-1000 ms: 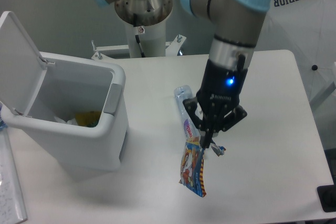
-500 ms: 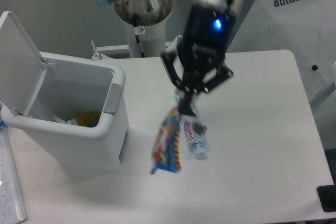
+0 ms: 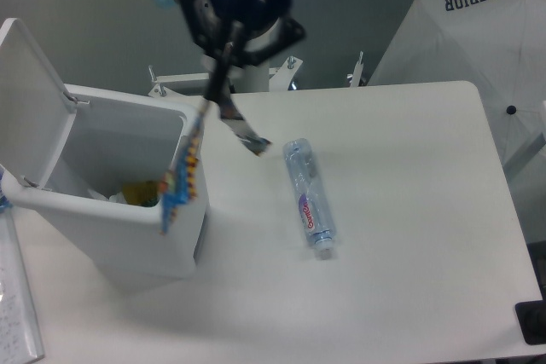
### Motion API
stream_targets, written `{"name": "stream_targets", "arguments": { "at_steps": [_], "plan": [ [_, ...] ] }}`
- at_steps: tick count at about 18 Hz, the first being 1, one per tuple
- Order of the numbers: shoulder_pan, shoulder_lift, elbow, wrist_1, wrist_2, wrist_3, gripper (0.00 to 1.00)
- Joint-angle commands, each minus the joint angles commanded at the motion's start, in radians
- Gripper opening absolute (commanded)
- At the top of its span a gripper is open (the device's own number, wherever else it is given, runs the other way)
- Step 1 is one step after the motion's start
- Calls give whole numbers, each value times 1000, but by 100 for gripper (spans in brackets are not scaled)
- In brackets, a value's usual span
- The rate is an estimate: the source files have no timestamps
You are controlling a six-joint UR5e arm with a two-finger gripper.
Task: Place the trash in the trash can
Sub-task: 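Carry the wrapper over the white trash bin opening, then open the gripper to drop the wrapper into the bin, then move the gripper back over the clear water bottle and lower it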
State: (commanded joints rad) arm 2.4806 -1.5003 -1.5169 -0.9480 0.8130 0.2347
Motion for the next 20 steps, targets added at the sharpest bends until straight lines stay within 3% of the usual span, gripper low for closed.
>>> {"name": "stream_targets", "arguments": {
  "at_steps": [5,7,8,10,11,20],
  "plan": [
    [-42,72,-115,5,3,55,0],
    [-48,86,-144,6,3,58,5],
    [-54,86,-153,6,3,72,21],
    [-64,84,-170,8,3,126,78],
    [-69,86,-178,8,3,152,99],
    [-71,74,-154,9,12,153,100]
  ]
}}
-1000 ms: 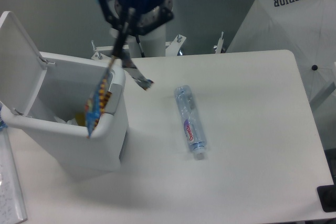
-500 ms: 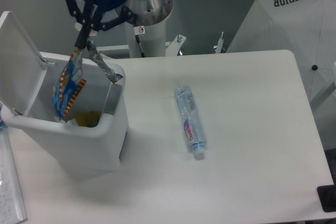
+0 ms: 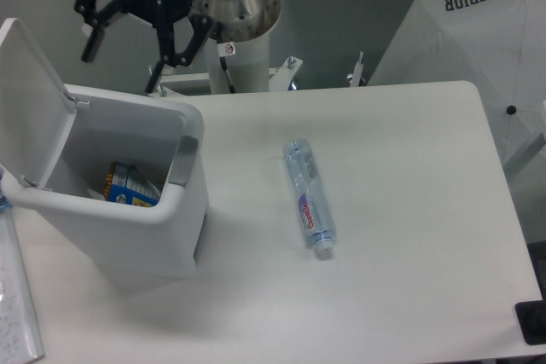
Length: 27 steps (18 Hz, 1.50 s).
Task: Place the trash in the trash can
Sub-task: 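Move the gripper back over the clear water bottle and lower it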
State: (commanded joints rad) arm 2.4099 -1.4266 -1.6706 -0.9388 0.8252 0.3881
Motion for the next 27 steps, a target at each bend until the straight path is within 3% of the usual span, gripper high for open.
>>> {"name": "stream_targets", "arguments": {
  "at_steps": [4,10,14,19,23,27],
  "plan": [
    [118,-5,-2,2,32,11,100],
    [184,-118,90,-8,38,-2,100],
    [241,-207,94,-20,43,-3,100],
    [232,-360,133,-115,303,6,100],
    [204,-469,201,-265,408,34,100],
    [170,-566,218,-282,540,61,100]
  ]
}}
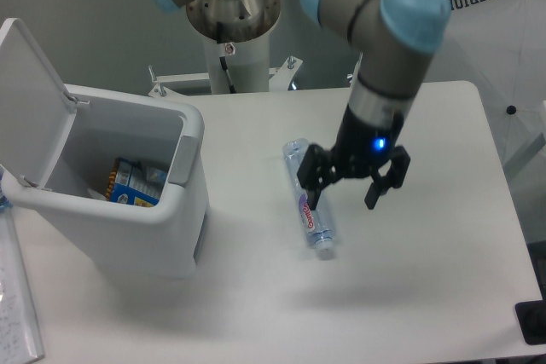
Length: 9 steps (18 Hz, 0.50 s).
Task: Place the trash in the trash can
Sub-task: 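Move the gripper back over the clear water bottle and lower it, then reposition the gripper around the bottle's cap end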
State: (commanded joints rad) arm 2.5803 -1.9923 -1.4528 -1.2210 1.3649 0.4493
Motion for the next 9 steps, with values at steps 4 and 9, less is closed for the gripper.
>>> {"name": "stream_targets", "arguments": {
  "at_steps": [4,9],
  "plan": [
    [-51,-98,23,-5,121,19,100],
    [-81,-137,12,-9,160,19,100]
  ]
}}
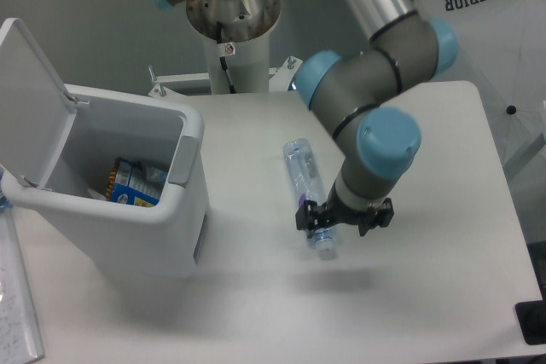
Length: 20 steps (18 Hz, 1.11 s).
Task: Place the trash in the trash can
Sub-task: 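Reposition the gripper around the bottle's cap end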
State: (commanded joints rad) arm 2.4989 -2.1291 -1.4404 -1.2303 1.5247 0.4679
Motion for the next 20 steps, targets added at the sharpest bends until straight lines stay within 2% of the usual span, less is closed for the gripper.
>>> {"name": "stream_targets", "arguments": {
  "at_steps": [5,11,18,20],
  "plan": [
    [-29,-44,0,2,49,-5,100],
    [-38,-66,-2,5,87,-9,99],
    [-49,-95,2,12,141,-15,84],
    [-48,-97,2,12,141,-17,72]
  ]
}}
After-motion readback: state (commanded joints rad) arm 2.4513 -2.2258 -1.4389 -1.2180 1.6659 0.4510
